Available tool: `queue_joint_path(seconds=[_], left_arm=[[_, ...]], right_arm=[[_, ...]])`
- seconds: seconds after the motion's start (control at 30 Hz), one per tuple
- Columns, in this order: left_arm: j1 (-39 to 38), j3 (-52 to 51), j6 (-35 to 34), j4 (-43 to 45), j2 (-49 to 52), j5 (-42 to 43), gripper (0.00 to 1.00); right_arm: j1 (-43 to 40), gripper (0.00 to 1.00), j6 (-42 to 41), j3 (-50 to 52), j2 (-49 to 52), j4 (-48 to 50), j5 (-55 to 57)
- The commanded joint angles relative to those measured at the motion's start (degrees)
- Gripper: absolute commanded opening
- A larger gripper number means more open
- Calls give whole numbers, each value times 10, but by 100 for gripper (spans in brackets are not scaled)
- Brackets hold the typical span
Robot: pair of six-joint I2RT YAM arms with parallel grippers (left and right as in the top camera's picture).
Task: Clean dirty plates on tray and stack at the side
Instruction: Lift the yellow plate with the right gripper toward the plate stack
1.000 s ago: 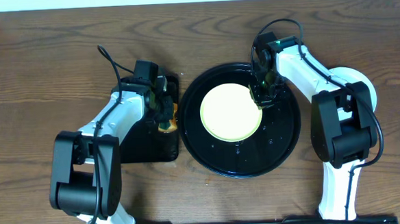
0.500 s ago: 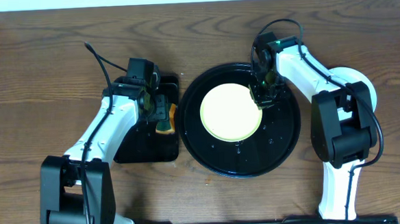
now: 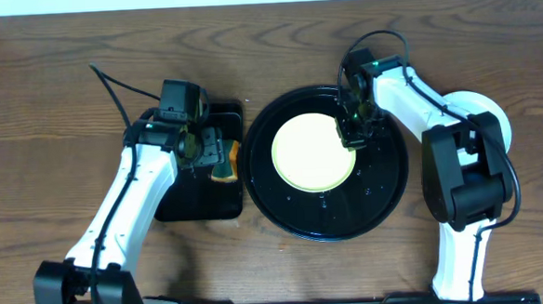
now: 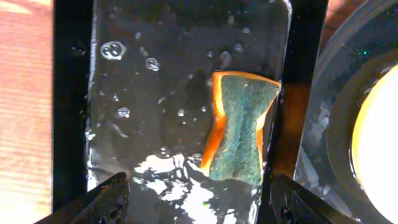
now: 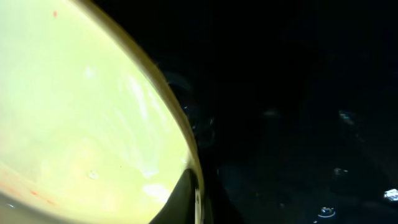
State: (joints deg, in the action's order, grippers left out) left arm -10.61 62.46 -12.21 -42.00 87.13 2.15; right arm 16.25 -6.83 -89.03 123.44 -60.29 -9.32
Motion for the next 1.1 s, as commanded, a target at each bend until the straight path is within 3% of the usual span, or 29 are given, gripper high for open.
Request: queue_joint_path(seconds=[0.0,0.2,0.5,0.7,0.9,1.07], left_arm=[[2,8,-6,-7,-3,-16,74],[2,8,-6,-6,-3,-16,74],[2,8,-6,-7,-3,-16,74],[2,8,-6,-6,-3,-16,74],[2,8,-6,-7,-3,-16,74],[2,8,-6,-6,-3,-16,74]], right_arm=[[1,1,0,24,17,21,16],[-7,1,0,13,15,29,-26],[-62,1,3,10,-9,61,-204],[-83,1,53,10,-9,55,-274],[-96,1,54,10,-14,57,-269],[-105,1,54,10,-53,53,-191]])
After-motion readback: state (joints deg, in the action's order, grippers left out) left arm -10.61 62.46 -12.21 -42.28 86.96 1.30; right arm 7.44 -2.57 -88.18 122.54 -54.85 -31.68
